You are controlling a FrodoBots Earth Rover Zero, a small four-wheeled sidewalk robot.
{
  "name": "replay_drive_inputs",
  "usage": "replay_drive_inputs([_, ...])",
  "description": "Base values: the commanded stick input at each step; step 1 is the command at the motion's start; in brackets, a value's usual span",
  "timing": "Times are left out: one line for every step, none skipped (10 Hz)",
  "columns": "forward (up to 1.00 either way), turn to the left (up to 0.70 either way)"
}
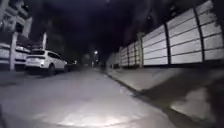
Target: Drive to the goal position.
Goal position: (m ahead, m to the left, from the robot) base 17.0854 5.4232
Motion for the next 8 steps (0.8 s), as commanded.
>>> replay_drive_inputs([0.70,0.00])
replay_drive_inputs([0.70,0.00])
replay_drive_inputs([0.70,0.00])
replay_drive_inputs([0.70,0.00])
replay_drive_inputs([0.70,0.00])
replay_drive_inputs([0.70,0.00])
replay_drive_inputs([0.70,0.00])
replay_drive_inputs([0.70,0.00])
